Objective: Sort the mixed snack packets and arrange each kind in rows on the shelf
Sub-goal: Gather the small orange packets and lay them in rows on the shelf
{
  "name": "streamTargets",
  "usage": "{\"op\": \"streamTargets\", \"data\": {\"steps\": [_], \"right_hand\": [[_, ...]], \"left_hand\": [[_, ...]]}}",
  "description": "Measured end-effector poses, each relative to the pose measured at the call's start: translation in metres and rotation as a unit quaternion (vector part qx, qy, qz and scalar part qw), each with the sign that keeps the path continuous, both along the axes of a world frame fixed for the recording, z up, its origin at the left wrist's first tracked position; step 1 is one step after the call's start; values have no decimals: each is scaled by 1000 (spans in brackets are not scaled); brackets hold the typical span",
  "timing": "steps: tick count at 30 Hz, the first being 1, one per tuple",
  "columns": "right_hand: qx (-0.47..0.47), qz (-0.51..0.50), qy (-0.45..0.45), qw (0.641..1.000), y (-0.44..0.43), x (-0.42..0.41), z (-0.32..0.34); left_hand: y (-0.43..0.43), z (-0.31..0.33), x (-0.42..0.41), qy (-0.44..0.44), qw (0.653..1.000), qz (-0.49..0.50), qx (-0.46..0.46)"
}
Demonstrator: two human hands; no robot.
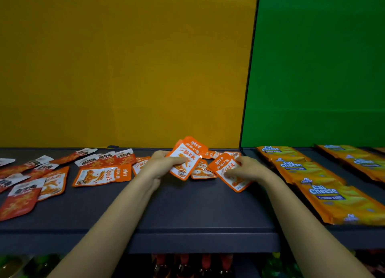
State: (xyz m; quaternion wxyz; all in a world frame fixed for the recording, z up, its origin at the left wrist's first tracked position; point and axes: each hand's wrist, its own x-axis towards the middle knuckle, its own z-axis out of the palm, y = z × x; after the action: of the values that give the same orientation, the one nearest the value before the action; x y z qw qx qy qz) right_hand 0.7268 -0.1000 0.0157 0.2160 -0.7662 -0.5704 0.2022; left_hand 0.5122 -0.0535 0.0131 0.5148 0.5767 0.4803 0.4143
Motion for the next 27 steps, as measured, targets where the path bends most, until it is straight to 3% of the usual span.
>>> {"op": "streamTargets", "data": {"steps": [4, 8, 10, 17, 27], "right_hand": [[-4, -9, 23, 1000, 4, 8, -6], [-7, -10, 47, 999, 8, 8, -13], [-3, -15, 49, 999, 10, 7, -15], [19, -28, 69, 997, 10, 3, -18], [78, -78, 101, 989, -14, -16, -14]], "left_hand": [[14, -13, 29, 96, 995, 18, 15], [22, -13, 37, 247, 969, 11, 3], [24, -9, 41, 270, 963, 1, 2], [27, -1, 49, 266, 963, -3, -33], [28, -6, 46, 140, 985, -85, -55]]}}
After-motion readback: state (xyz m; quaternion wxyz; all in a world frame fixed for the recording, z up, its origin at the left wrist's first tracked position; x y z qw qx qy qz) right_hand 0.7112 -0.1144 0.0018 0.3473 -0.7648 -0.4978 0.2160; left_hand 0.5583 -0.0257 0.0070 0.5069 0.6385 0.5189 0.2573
